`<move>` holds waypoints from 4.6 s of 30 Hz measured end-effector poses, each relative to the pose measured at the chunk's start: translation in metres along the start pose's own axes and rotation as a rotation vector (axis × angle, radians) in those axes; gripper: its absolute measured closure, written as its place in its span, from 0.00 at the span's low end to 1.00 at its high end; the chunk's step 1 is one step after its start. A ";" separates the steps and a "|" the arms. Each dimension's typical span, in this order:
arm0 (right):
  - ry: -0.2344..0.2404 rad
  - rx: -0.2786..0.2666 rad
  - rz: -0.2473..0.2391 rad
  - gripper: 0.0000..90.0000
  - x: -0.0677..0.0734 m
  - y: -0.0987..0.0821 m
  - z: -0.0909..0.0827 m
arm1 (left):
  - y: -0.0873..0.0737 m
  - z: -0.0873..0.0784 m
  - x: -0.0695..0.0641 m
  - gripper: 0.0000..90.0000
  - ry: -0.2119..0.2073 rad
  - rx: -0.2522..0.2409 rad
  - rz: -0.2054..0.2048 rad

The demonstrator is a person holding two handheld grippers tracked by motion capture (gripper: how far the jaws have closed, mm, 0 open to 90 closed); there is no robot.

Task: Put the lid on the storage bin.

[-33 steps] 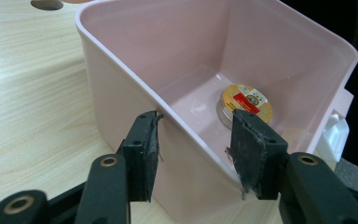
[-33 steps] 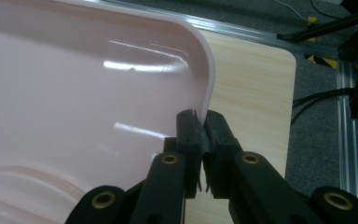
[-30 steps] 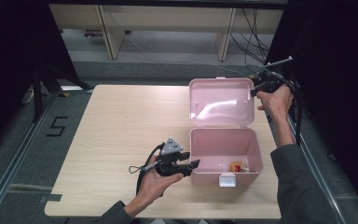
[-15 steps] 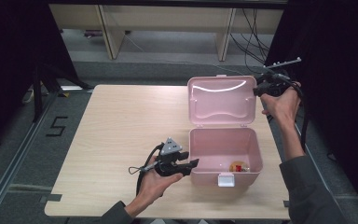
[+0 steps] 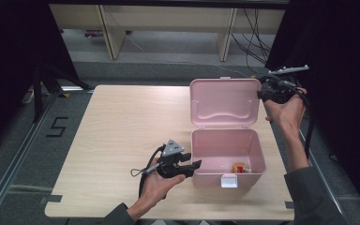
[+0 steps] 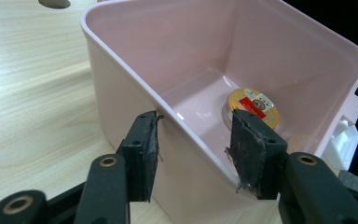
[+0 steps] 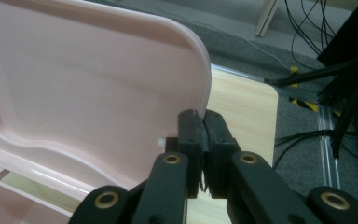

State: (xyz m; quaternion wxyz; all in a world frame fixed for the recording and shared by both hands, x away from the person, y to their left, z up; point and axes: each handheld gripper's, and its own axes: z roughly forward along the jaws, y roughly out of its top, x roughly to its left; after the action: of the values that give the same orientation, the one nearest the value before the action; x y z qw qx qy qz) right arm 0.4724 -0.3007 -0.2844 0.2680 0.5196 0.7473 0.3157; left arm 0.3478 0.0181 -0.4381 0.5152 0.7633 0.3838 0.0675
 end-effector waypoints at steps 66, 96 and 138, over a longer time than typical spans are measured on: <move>0.053 -0.185 -0.054 0.97 0.014 -0.096 -0.069 | -0.002 -0.005 -0.008 0.56 0.024 -0.022 0.012; 0.160 -0.143 -0.026 0.94 0.030 -0.163 -0.081 | -0.015 -0.054 0.002 0.52 -0.016 -0.028 0.041; 0.196 -0.023 -0.064 0.85 0.039 -0.210 -0.080 | -0.051 -0.077 0.026 0.51 0.021 0.036 0.039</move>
State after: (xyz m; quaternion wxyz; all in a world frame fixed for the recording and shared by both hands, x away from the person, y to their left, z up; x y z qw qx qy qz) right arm 0.2740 -0.3336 -0.3923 0.2094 0.4589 0.7826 0.3649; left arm 0.3012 0.1003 -0.4530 0.4958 0.7792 0.3754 0.0783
